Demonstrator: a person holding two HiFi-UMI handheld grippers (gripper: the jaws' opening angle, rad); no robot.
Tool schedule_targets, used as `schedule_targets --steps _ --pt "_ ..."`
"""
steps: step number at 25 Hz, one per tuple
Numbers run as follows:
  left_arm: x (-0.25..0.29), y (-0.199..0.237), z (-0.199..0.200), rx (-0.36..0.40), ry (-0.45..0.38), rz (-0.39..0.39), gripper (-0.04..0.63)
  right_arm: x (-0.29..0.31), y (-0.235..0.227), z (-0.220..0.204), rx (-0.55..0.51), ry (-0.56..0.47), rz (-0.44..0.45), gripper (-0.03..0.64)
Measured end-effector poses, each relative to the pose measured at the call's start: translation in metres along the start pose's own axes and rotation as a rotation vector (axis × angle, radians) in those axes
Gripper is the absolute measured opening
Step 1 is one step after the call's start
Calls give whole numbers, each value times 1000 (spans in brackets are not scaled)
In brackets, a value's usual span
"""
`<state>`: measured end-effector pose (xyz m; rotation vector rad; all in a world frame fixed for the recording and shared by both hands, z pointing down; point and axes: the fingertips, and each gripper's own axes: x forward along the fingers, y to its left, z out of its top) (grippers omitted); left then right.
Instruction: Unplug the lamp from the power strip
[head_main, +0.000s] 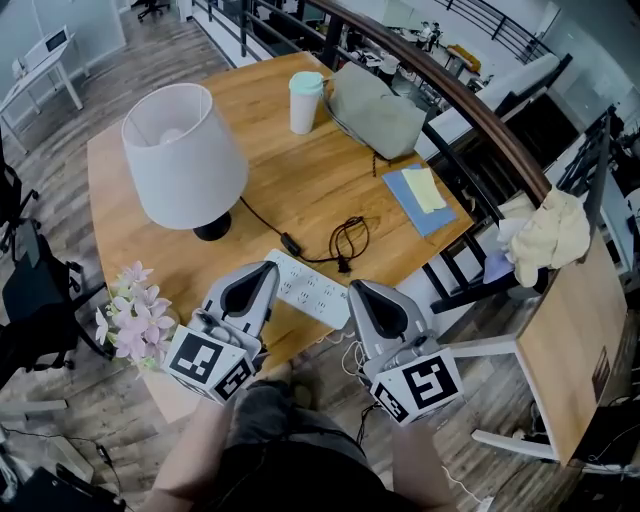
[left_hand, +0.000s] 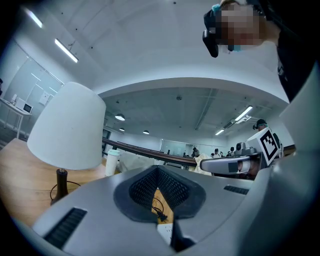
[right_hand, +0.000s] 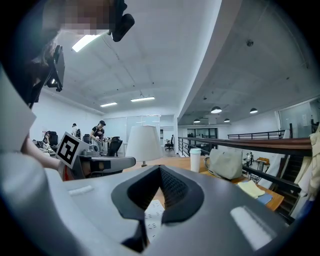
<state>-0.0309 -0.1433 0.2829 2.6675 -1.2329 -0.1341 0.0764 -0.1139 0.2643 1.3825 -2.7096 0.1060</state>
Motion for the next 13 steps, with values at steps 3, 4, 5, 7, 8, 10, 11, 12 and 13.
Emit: schedule_targets --steps 3,4,5,7,8,10,11,12,13 --pt "3 -1 1 -1 0 -9 -3 0 -2 0 11 -1 0 8" --pt "4 -1 1 -2 0 -12 -3 0 -3 0 13 -1 -1 8" --pt "5 -1 1 -2 0 -14 -3 0 -3 0 13 -2 -1 8" --pt "6 -1 1 -3 2 -16 -3 1 -3 -1 12 -2 2 8" --pt "6 -1 1 -4 2 -15 -3 2 -3 -1 11 -1 5 8" --pt "7 0 1 -7 4 -15 -3 3 -2 -1 10 -3 10 8" --pt "7 0 1 -7 5 -16 -3 3 -2 -1 10 -3 11 8" --pt "7 0 1 -7 6 -17 -3 4 -2 -1 11 -3 12 8" --pt "7 0 2 -7 8 -18 -3 4 -2 -1 11 -3 13 8"
